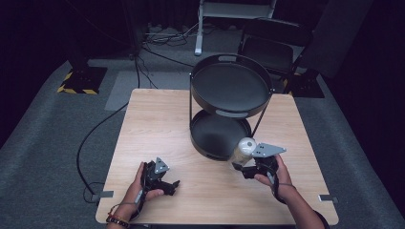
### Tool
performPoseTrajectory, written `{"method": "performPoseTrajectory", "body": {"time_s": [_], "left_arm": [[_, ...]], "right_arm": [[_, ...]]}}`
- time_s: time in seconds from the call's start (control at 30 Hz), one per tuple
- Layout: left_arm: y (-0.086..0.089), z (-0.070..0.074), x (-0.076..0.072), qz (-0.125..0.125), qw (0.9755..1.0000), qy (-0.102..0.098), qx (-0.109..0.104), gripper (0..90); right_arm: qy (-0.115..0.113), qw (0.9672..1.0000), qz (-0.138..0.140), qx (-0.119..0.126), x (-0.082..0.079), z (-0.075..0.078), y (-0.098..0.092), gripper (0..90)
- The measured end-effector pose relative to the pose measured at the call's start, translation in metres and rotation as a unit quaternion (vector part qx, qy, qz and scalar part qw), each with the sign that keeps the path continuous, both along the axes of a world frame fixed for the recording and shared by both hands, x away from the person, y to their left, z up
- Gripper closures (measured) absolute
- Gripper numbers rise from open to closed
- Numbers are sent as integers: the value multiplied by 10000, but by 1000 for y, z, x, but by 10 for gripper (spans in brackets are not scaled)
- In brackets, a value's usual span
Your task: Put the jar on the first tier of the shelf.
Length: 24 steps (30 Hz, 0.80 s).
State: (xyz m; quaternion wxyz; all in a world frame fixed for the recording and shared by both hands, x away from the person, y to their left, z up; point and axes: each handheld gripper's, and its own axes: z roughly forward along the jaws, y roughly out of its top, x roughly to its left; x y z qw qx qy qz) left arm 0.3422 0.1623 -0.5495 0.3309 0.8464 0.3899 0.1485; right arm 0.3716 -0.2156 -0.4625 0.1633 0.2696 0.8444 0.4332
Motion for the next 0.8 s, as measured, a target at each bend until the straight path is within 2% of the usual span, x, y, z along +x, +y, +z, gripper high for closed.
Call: {"method": "performPoseTrajectory", "body": {"time_s": [0.23,0.5,0.8], "left_arm": [[0,0,0,1,10000,0,1,0],[0,0,0,0,10000,0,2,0],[0,0,0,-1,10000,0,0,0]], "right_arm": [[30,9999,-92,-50,13,3,2,299],[9,9999,-139,-74,27,14,7,299],[-9,9998,-203,-51,41,17,17,299]]}}
